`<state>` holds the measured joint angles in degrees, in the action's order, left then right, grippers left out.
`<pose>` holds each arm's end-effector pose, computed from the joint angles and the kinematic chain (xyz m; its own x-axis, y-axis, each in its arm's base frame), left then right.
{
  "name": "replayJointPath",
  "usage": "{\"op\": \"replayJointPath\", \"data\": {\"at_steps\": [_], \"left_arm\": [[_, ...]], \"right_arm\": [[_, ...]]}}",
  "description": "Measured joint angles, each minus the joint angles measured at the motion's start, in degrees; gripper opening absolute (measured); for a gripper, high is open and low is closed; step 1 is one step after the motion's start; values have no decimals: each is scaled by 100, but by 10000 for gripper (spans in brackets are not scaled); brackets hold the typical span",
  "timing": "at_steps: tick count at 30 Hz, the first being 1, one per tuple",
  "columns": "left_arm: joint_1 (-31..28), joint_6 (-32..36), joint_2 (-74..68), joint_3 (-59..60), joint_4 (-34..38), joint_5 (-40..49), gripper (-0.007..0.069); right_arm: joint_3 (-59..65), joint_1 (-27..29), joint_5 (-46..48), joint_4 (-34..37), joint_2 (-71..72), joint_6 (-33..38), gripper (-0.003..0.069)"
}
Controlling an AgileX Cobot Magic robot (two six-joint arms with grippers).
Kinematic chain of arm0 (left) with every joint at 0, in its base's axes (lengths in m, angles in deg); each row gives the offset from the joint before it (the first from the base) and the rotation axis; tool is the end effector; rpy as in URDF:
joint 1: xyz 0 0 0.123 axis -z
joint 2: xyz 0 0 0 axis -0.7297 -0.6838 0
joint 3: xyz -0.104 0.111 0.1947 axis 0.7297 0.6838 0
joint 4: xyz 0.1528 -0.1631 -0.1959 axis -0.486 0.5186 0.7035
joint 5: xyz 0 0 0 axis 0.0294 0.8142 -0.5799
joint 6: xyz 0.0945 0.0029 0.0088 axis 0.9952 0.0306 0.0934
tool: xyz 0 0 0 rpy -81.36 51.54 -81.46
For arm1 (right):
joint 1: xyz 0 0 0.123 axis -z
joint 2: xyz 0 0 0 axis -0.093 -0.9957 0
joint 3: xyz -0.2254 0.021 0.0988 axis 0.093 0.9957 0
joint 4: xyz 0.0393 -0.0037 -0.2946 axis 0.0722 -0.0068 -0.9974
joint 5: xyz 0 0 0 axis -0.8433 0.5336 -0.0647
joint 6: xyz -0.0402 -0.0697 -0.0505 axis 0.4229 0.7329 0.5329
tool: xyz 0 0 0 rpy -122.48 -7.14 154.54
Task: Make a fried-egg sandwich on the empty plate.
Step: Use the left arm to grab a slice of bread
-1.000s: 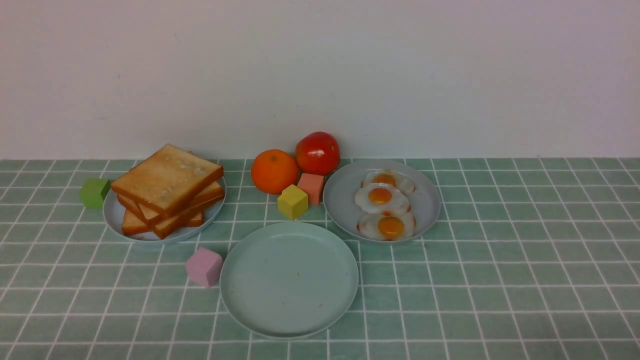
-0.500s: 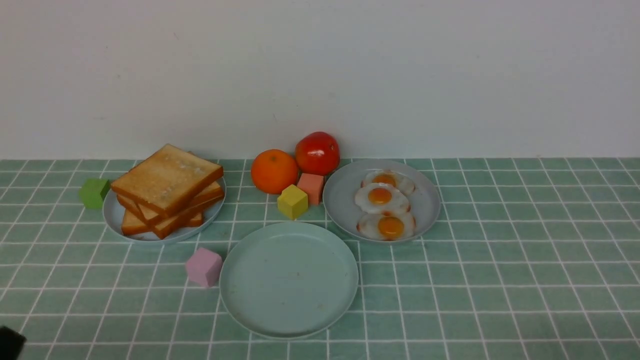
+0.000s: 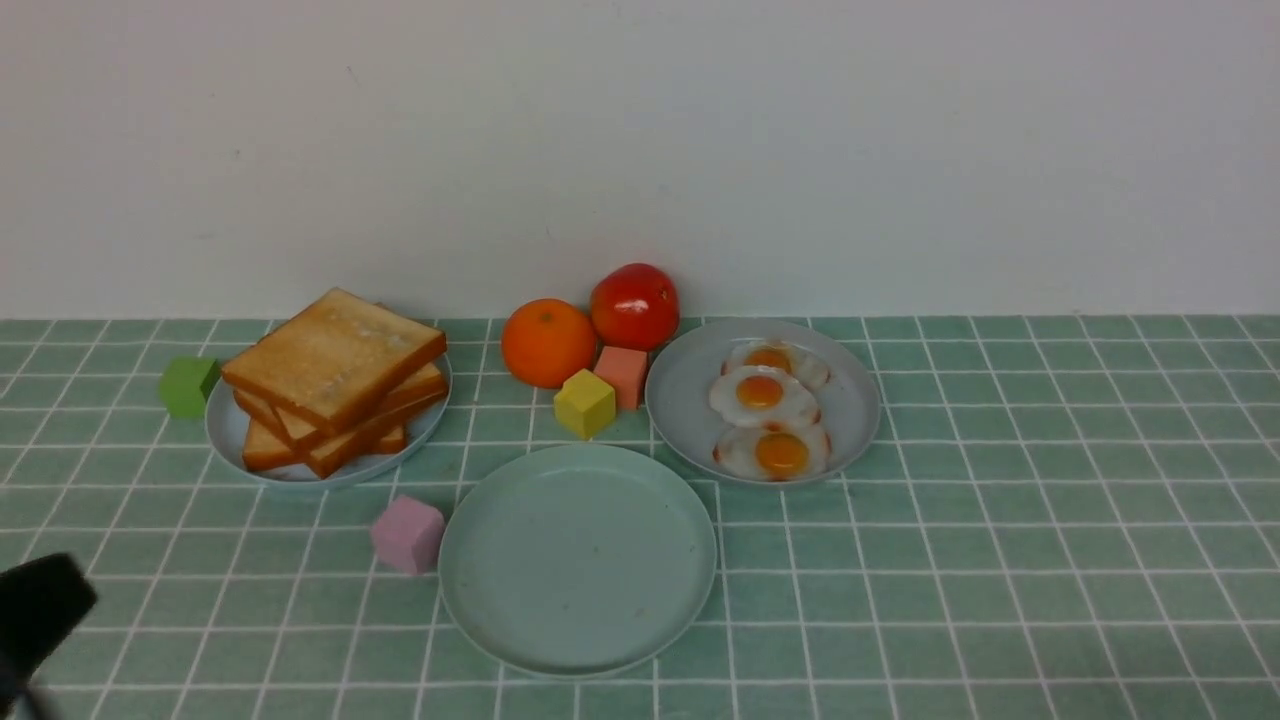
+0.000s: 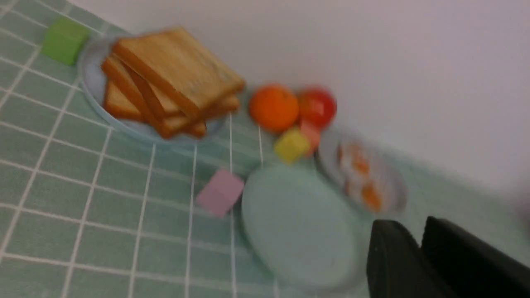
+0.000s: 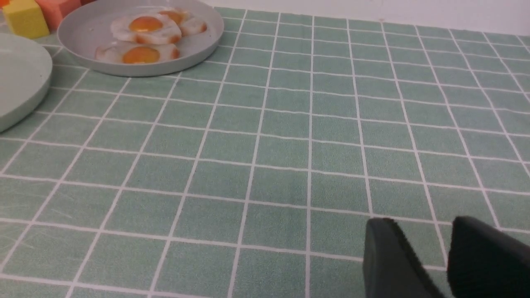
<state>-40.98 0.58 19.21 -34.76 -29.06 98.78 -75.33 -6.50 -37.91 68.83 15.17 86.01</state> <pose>0.1655 -0.0392 0.2898 -0.4481 -0.3510 -0.8222 0.1466 0.8784 -0.4549 0.1406 0.0063 0.1734 -0.2873 -0.0667 -0.9555 -0.0733 0.9962 -0.0475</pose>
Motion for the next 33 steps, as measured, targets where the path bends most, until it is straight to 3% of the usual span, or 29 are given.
{"op": "replayJointPath", "data": {"at_steps": [2,5,10,13,14,19,20,23,26,30,33], "left_arm": [[254,453,-625,-614,-107,798,59],[489,753,-1285,-1216,-219,1375,32],[571,833,-2096,-1594,-309,1476,-3],[571,799,-2585,-1633,-575,1419,-13],[571,799,-2627,-1640,-575,1413,-13],[571,622,-4024,-2292,-1630,1228,-13],[571,612,-4080,-2329,-1662,1228,-13],[571,587,-5026,-2993,-2161,969,-13],[571,554,-5970,-3691,-2562,565,-13],[571,576,-6988,-4498,-2810,358,1],[571,782,-7676,-5119,-3041,408,79]], "right_arm": [[22,0,-150,272,0,-173,241],[51,0,-575,1336,0,-736,241],[51,0,-1514,2921,0,-1400,241],[6,0,-1632,3368,0,-1457,241],[-34,0,-1559,3397,0,-1442,241],[-1918,-93,964,2999,-683,-327,169],[-2014,-98,1080,2969,-747,-276,165],[-3546,-118,2771,2502,-1939,370,79],[-4405,-331,3410,2236,-2735,625,13],[-4906,-797,3558,2155,-3279,671,1],[-5030,-1096,3616,2155,-3543,690,1]]}}
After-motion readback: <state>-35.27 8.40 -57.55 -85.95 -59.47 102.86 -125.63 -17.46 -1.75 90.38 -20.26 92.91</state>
